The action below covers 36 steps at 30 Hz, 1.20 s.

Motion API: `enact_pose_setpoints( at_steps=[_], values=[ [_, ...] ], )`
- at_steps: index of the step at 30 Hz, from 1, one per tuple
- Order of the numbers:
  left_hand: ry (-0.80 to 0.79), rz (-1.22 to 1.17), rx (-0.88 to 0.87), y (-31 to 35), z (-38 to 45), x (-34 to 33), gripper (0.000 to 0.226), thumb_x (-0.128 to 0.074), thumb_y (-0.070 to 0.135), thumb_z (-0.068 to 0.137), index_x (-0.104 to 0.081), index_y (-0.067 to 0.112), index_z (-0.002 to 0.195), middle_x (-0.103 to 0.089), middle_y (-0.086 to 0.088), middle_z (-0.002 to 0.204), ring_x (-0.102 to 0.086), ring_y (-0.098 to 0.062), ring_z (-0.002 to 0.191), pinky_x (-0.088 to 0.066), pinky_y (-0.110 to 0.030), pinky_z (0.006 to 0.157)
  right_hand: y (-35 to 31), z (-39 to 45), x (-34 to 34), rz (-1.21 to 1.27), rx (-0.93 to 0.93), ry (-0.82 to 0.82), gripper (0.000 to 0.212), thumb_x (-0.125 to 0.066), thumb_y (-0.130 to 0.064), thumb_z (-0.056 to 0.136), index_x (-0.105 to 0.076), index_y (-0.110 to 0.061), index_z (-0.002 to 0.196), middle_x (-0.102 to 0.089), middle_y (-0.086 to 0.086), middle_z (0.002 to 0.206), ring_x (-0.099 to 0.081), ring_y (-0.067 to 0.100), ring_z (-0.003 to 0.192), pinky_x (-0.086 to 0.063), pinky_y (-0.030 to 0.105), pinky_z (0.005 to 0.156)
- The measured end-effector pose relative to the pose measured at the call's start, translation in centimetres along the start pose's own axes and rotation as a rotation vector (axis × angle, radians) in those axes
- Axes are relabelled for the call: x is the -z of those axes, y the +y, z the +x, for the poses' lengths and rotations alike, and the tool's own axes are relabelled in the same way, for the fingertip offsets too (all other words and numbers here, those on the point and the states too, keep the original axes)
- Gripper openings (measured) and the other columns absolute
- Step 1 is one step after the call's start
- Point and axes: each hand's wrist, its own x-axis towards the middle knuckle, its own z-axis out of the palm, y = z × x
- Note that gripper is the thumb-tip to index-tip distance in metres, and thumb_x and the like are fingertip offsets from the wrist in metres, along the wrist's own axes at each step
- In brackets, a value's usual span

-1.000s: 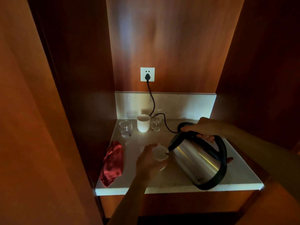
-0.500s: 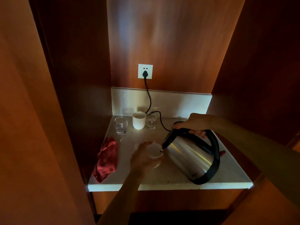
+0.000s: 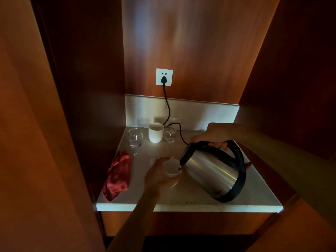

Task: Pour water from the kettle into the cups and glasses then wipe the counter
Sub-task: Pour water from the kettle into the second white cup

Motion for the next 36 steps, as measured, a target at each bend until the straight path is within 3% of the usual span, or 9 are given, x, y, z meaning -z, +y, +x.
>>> enact_pose_setpoints(
  at_steps=[5,10,36],
  values=[
    [-0.026,-0.042,0.011,-0.42,0.18,0.02,0.074,-0.085,0.06,0.06,-0.055,0.047,0.125,-0.062,0.022,0.128,-0.061,0.0,0.117,-0.045,-0.017,0.094,-0.49,0.16,0.22,-0.039,0.0,-0.008,0.061,-0.07,-0.067,0.082,-0.055,-0.01,0.066,-0.044,0.004,0.047,-0.038,0.018,0.036,-0.04,0.024,0.048],
    [-0.024,-0.017,-0.002,-0.42,0.2,-0.08,0.075,-0.083,0.063,0.059,-0.054,0.046,0.126,-0.061,0.022,0.127,-0.061,-0.001,0.117,-0.05,-0.027,0.099,-0.62,0.4,0.36,-0.042,-0.002,-0.022,0.06,-0.072,-0.066,0.081,-0.054,-0.011,0.065,-0.043,0.004,0.047,-0.036,0.018,0.036,-0.039,0.025,0.048],
    [-0.002,-0.011,-0.024,-0.5,0.17,-0.42,0.076,-0.082,0.067,0.056,-0.053,0.048,0.124,-0.062,0.025,0.125,-0.061,0.002,0.113,-0.052,-0.026,0.096,-0.66,0.61,0.56,-0.049,0.0,-0.039,0.059,-0.07,-0.066,0.081,-0.055,-0.011,0.067,-0.042,0.004,0.049,-0.036,0.018,0.038,-0.038,0.026,0.049]
  ],
)
